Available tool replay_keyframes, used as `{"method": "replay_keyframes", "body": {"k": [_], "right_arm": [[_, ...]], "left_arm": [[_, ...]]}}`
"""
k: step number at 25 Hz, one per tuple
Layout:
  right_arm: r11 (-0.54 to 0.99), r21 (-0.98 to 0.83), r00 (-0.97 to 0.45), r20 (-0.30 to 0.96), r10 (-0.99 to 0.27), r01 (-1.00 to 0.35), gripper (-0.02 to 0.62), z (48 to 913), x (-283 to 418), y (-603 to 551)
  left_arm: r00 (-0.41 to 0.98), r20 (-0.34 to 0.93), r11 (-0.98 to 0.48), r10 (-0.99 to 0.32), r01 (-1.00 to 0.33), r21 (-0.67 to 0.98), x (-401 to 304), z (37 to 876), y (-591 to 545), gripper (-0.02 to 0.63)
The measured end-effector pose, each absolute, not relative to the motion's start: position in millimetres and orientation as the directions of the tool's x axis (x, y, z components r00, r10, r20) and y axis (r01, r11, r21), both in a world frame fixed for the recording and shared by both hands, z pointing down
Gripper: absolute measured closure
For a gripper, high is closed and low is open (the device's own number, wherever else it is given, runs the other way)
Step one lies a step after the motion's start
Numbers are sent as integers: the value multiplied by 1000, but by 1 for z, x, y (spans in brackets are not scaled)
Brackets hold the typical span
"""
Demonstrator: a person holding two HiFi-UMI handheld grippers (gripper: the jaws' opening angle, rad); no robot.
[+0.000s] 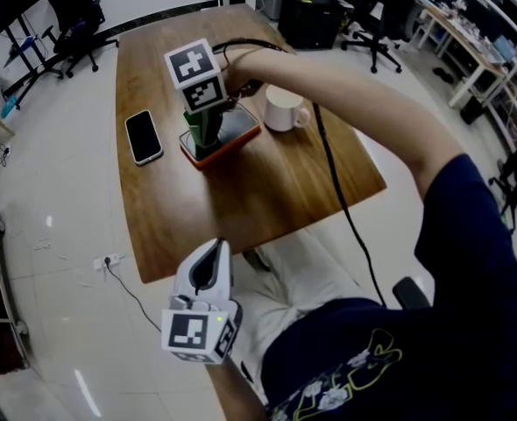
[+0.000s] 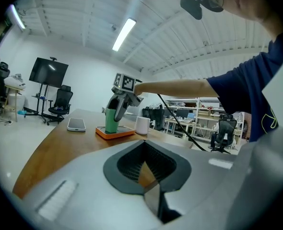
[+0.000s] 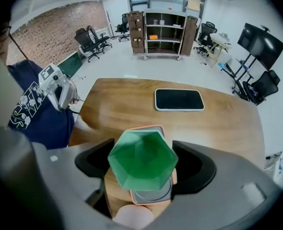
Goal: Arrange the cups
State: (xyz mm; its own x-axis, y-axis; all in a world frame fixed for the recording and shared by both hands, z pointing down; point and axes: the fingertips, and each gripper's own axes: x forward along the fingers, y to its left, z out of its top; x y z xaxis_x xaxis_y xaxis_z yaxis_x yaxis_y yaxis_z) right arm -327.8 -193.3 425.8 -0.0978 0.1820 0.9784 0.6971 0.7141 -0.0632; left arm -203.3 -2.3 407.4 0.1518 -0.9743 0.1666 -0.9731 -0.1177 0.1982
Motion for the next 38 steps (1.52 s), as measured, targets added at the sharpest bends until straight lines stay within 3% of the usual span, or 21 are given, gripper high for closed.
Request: {"method": "replay_keyframes", "body": {"k": [6,11,15,18,19,20,22,23,26,30,38], "right_arm": [[731,-12,-197,960,199,682,209,417,-332,-193],[746,54,-387,879,280,664,166,366,-324,-188],[752,178,-613,708,350,635,161,308,-275,-169],[819,259,-799,495,342,512,172,299,-209,-162],[857,269,-862,396,317,438,222,303,-186,-163],[899,263,-917,289,274,351,318,308,-166,-167],[967,178,-980,112,166,184,558,323,-133,-178],[984,107,-989,65,134,140,600,332,-120,-182],[989,-35,-989,13,145,144,600,351,-101,-179],[984,27,-984,45,174,175,600,365,-105,-163],[989,6,-984,109,144,146,600,384,-106,-153]], "left_arm": [[158,71,-137,-985,-962,237,-203,389,-2,601],[159,33,-146,-987,-959,242,-200,376,-4,600],[145,-127,-176,-981,-942,285,-203,346,8,600],[118,-217,-185,-969,-929,321,-213,334,11,600],[116,-218,-185,-969,-926,328,-215,335,9,600],[119,-207,-185,-971,-924,335,-218,338,4,600],[135,-179,-191,-975,-917,349,-219,345,-10,601],[147,-169,-199,-975,-914,354,-218,348,-18,601],[237,-142,-270,-961,-910,314,-202,353,-34,601],[360,-50,-362,-932,-907,214,-167,368,-45,601],[364,61,-345,-929,-915,210,-145,383,-54,601]]}}
